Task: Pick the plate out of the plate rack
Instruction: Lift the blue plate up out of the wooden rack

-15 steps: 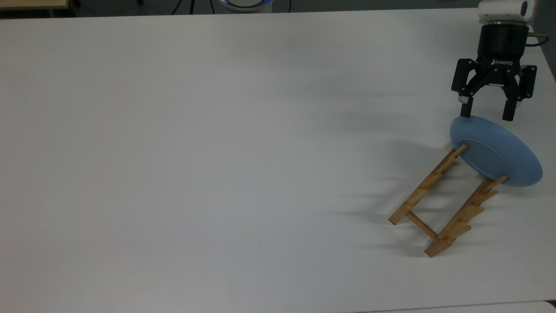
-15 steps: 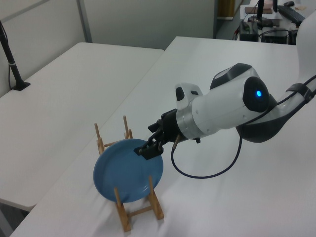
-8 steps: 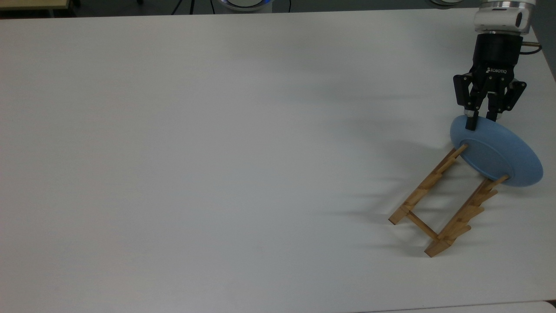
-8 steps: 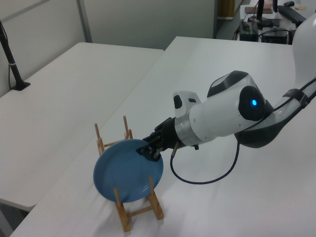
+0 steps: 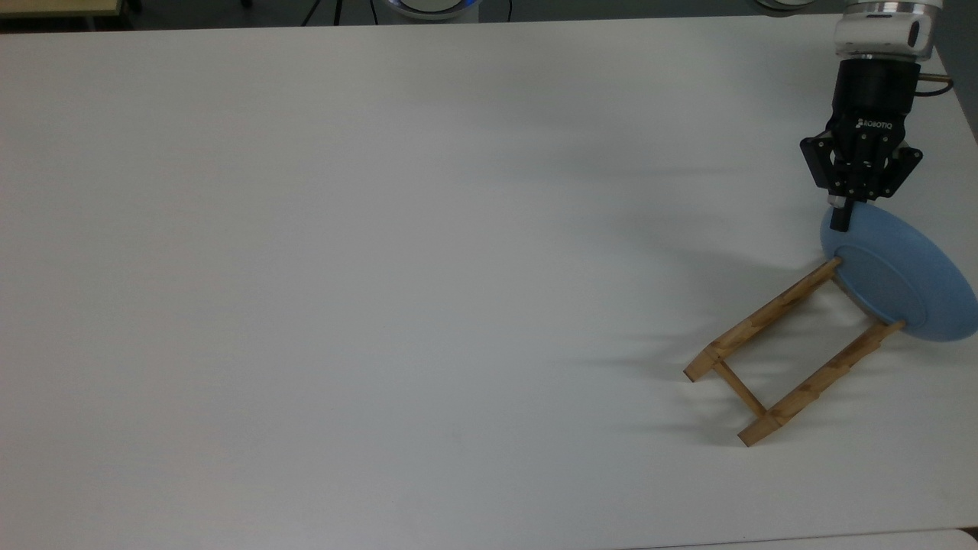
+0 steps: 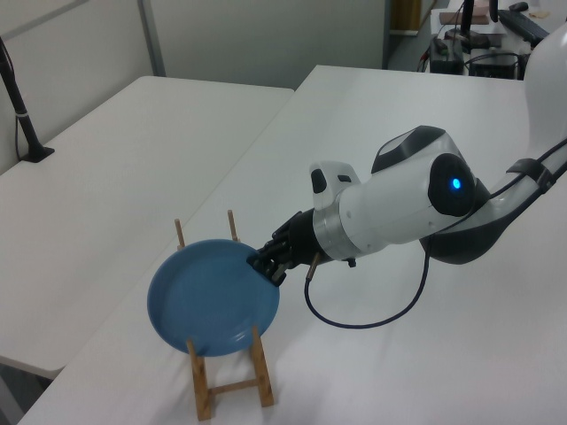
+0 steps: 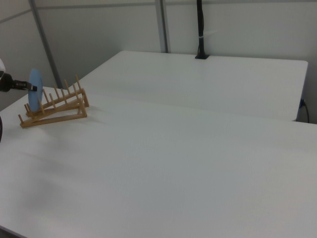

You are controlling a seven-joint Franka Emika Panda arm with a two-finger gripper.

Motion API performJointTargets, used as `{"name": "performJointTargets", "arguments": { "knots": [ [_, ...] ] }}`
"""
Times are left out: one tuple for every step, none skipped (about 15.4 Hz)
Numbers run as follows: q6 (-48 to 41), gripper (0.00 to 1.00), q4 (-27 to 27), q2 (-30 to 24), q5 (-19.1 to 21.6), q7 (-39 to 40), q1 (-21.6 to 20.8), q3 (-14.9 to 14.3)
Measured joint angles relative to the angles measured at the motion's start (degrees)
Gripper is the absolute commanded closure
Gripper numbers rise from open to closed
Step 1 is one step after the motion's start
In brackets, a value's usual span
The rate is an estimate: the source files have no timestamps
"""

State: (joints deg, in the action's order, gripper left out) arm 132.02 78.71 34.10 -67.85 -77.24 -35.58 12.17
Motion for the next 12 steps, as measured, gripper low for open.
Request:
{"name": "performJointTargets", "arguments": {
  "knots": [
    [0.0,1.0,-0.13,-0.1,-0.29,0.0,0.05,0.0],
    [0.0,1.0,-0.31,-0.28,-0.36,0.0,0.12,0.0],
    [0.0,1.0,-0.64,-0.57,-0.36,-0.02,0.25,0.0],
    [0.0,1.0,-1.03,-1.1,-0.36,-0.1,0.5,-0.01],
    [0.0,1.0,-1.33,-1.97,-0.35,-0.13,0.94,-0.02],
    [0.0,1.0,-1.39,-3.14,0.58,-0.19,1.55,-0.01],
    [0.0,1.0,-1.33,-4.54,2.89,-0.08,2.34,0.0],
    [0.0,1.0,-1.2,-6.07,5.97,0.8,3.27,0.05],
    [-0.02,1.0,-0.95,-7.81,9.95,3.23,4.41,0.17],
    [-0.22,1.0,-0.57,-9.62,14.82,6.6,5.7,0.34],
    [-1.23,1.0,-0.21,-11.49,20.42,10.6,7.13,0.52],
    [-3.21,1.0,0.06,-13.32,26.02,15.15,8.63,0.65]
  ]
}}
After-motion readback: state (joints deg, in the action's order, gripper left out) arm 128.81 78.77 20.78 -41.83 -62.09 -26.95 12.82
